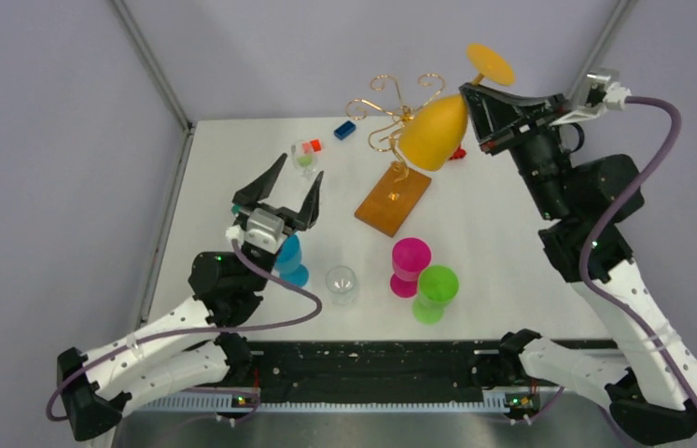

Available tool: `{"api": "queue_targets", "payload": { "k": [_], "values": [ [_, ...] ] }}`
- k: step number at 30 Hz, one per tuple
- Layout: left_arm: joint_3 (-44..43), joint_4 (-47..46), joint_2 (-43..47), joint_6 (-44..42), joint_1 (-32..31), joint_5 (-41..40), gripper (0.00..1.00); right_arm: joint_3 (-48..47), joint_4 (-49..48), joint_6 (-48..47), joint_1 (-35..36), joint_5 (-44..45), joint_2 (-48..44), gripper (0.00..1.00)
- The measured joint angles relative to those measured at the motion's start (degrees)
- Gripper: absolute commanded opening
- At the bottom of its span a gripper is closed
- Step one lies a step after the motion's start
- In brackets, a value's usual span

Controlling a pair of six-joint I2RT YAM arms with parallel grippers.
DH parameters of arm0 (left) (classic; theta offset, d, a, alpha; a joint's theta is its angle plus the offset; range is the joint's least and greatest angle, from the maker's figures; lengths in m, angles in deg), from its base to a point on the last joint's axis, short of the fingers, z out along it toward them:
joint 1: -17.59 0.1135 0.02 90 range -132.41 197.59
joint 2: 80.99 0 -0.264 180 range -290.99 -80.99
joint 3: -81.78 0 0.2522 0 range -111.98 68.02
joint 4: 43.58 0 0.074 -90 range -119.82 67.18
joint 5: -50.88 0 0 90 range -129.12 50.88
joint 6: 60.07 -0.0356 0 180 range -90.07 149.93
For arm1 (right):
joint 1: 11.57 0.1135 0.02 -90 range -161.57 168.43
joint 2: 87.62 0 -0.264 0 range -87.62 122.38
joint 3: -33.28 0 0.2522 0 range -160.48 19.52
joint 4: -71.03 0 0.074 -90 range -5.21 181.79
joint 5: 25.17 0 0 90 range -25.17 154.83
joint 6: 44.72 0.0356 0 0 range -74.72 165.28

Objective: Place the wine glass upside down on the wine glass rack
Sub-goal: Turn the wine glass upside down at the wine rack.

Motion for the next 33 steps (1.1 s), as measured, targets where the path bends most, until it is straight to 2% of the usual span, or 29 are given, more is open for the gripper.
{"api": "queue_targets", "payload": {
  "k": [4, 8, 11, 14, 21, 29, 33],
  "values": [
    [-2.95, 8.74, -0.17, 5.75, 0.46, -9.16, 0.63, -2.93, 10.69, -13.07, -0.07, 8.83, -3.23, 0.00],
    [-5.35, 16.76, -0.11, 11.04, 1.75, -15.06, 0.61, -4.50, 19.69, -23.15, -0.07, 17.88, -2.43, 0.00],
    [-5.97, 22.36, 0.37, 15.06, 3.50, -17.25, 0.59, -3.91, 24.57, -28.59, -0.20, 23.45, -0.04, 0.00],
    [-6.03, 28.55, 1.49, 19.39, 6.84, -17.70, 0.59, -1.07, 26.95, -31.67, -2.40, 24.11, 2.45, 0.00],
    [-6.47, 37.88, 3.02, 27.36, 13.53, -15.06, 0.57, 2.82, 28.94, -33.29, -11.89, 14.56, 5.09, 0.00],
    [-6.47, 40.48, 3.19, 30.14, 14.69, -12.35, 0.57, 15.65, 15.06, -33.11, -22.03, -6.10, 2.75, 0.00],
    [-6.47, 40.98, 3.19, 30.34, 14.93, -11.45, 0.56, 20.87, 8.41, -32.85, -24.94, -13.11, 2.75, 0.00]
  ]
}}
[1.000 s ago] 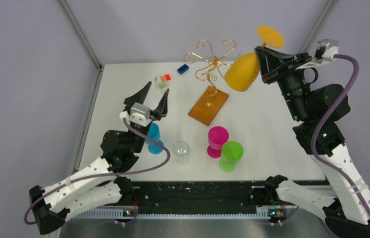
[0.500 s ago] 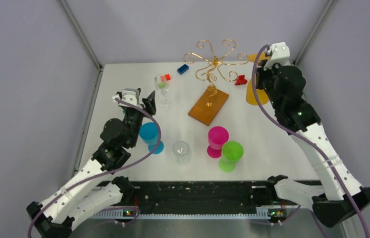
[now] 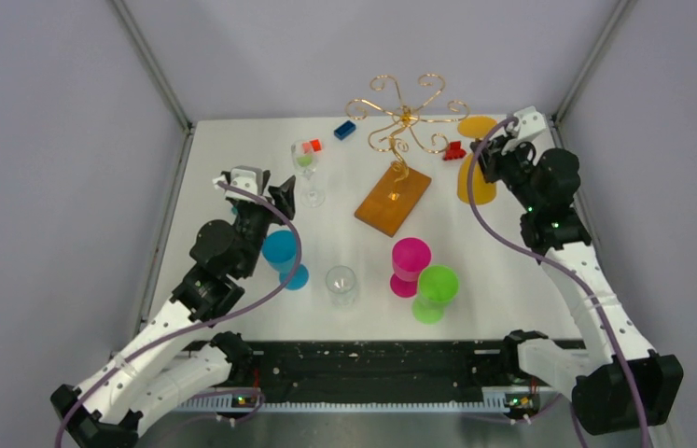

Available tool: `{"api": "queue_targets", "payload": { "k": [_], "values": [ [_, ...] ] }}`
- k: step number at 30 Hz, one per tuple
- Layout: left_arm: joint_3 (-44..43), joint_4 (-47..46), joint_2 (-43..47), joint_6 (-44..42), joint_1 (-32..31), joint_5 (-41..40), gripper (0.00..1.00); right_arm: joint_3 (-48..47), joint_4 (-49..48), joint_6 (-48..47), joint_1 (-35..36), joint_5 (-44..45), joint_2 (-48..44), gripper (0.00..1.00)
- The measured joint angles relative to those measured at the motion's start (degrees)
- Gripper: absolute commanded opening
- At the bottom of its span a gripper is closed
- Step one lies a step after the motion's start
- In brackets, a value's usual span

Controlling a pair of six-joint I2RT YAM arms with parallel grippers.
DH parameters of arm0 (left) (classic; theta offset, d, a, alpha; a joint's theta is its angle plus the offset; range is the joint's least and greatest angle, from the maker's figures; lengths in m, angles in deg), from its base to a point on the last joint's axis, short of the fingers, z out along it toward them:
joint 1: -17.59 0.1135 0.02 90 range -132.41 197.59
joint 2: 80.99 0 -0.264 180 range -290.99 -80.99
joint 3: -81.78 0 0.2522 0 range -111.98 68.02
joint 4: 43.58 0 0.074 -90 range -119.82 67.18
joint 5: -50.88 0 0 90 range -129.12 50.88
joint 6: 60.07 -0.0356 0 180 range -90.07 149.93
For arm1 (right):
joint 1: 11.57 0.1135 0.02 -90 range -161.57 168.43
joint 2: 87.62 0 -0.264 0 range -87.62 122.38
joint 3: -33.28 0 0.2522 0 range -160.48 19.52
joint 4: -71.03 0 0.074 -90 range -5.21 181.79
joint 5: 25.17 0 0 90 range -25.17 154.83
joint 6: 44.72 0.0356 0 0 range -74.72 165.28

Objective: Place the wine glass upside down on the wine glass rack
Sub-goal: Turn the wine glass upside down at the wine rack.

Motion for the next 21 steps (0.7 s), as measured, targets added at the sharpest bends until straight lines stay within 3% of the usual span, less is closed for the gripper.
{"api": "queue_targets", "payload": {
  "k": [10, 21],
  "values": [
    [0.00, 0.17, -0.52, 0.22, 0.39, 0.90, 0.55, 7.10, -14.47, -1.90, -0.20, -8.68, -0.07, 0.00],
    [0.00, 0.39, -0.76, 0.46, 0.52, 1.66, 0.56, 7.78, -23.39, -1.75, -0.20, -13.03, 2.47, 0.00]
  ]
}}
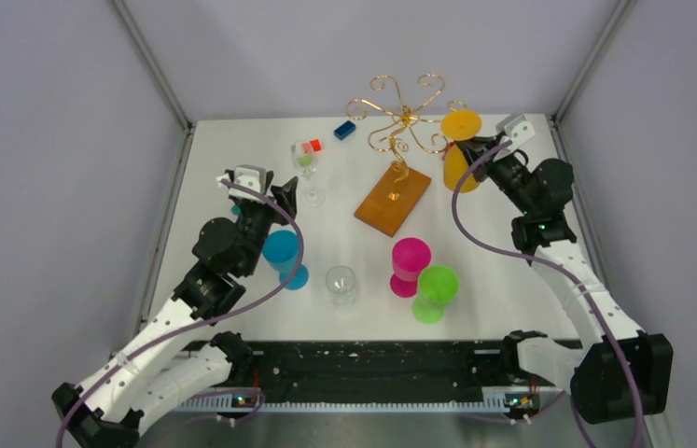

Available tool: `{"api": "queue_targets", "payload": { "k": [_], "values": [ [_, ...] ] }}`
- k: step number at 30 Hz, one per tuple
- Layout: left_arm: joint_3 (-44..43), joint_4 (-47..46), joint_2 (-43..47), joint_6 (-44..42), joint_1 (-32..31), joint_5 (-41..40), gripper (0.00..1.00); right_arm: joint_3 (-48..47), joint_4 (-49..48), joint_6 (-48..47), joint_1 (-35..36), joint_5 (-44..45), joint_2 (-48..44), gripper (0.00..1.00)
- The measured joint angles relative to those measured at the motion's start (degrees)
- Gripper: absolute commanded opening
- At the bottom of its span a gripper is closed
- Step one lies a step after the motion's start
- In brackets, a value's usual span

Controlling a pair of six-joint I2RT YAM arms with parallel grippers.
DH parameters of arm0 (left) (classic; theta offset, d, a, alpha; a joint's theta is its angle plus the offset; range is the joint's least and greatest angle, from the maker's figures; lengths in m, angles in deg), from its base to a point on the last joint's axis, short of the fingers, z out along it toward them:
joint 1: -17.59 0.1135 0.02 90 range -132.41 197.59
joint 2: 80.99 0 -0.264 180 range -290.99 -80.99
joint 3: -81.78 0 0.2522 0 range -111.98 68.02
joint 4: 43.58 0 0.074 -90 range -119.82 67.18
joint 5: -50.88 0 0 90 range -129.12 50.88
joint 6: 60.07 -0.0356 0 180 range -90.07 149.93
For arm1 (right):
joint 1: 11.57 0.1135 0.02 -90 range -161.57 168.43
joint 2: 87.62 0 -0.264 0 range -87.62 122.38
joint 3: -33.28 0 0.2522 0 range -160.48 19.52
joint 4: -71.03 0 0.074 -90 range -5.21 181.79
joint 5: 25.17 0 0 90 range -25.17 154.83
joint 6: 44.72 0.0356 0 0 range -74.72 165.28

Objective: Place the wine glass upside down on the wine glass rack
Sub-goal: Turn the wine glass upside down at the wine rack.

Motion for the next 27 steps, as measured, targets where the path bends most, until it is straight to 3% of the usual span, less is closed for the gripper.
{"api": "queue_targets", "payload": {
  "k": [27],
  "values": [
    [0.00, -0.02, -0.63, 0.13, 0.52, -0.02, 0.57, 0.00, -11.98, 5.05, 0.00, -10.43, 11.06, 0.00]
  ]
}}
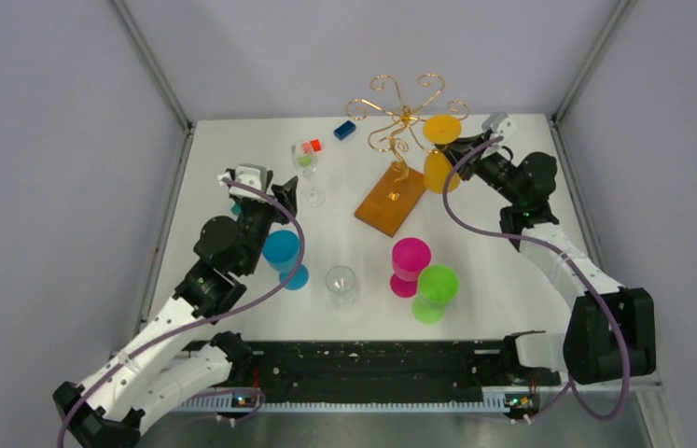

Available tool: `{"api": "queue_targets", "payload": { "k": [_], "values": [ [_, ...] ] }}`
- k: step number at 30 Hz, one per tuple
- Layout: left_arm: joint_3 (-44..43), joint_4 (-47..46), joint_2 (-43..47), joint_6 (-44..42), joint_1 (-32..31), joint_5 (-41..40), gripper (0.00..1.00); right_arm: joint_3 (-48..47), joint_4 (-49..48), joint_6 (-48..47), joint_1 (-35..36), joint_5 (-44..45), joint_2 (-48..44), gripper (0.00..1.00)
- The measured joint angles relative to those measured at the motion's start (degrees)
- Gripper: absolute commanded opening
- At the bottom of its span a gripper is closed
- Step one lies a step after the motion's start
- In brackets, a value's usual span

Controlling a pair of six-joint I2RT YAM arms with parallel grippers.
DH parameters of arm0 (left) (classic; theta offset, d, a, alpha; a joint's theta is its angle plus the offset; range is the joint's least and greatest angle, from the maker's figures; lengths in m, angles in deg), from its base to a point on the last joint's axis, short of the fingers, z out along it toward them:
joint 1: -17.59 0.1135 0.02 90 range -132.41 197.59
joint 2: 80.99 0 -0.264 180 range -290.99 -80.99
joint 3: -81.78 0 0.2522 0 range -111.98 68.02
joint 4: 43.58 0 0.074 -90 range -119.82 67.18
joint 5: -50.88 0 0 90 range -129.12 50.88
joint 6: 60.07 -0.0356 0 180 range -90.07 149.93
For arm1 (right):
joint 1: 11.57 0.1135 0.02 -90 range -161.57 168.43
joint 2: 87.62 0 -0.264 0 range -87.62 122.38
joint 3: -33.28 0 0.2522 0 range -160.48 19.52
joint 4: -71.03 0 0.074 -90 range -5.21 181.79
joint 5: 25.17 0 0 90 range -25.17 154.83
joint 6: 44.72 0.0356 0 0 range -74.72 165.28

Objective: Place the wine glass upside down on the wine glass rack
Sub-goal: Turn the wine glass upside down at the wine rack.

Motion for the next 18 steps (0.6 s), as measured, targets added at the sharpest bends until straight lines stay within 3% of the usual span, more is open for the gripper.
{"api": "queue_targets", "payload": {
  "k": [18],
  "values": [
    [0.00, 0.00, 0.00, 0.00, 0.17, 0.02, 0.57, -0.02, -6.38, 5.14, -0.02, -7.82, 3.02, 0.00]
  ]
}}
